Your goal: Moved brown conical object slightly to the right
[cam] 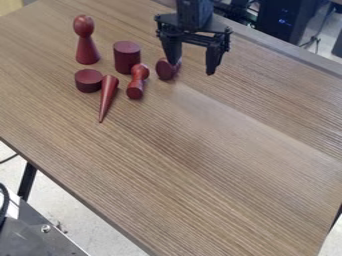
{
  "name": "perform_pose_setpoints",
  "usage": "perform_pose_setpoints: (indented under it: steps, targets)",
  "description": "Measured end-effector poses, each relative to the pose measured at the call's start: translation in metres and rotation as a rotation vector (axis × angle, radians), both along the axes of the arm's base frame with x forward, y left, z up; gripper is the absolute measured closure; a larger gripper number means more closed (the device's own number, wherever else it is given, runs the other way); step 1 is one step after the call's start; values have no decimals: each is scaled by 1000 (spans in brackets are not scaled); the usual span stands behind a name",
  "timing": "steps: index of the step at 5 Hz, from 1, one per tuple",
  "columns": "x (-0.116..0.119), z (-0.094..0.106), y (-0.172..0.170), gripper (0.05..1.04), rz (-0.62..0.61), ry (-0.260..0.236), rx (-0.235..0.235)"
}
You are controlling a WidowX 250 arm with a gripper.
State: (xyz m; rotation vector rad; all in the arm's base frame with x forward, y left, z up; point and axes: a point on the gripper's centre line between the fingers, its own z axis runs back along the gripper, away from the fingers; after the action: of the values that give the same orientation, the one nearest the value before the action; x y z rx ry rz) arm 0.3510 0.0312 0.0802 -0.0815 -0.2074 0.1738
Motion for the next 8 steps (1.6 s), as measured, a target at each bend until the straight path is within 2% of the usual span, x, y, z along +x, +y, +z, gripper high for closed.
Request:
perform_pose_setpoints:
  steps: [1, 2, 3, 4, 5, 6, 7, 8]
  targets:
    - [-3, -9, 0, 85, 1, 29, -5]
    - [-5, -17, -9, 85, -92, -82, -61]
    - [5, 4, -1, 85, -97, -206, -38]
    - [5, 4, 4, 85, -83, -192, -4]
    - [9, 8, 4, 85, -85, -207, -3]
    - [14, 10, 7, 85, -111, -185, 0]
    - [15, 9, 16, 85, -119, -191, 10]
    - [22, 1, 30, 85, -111, -151, 20]
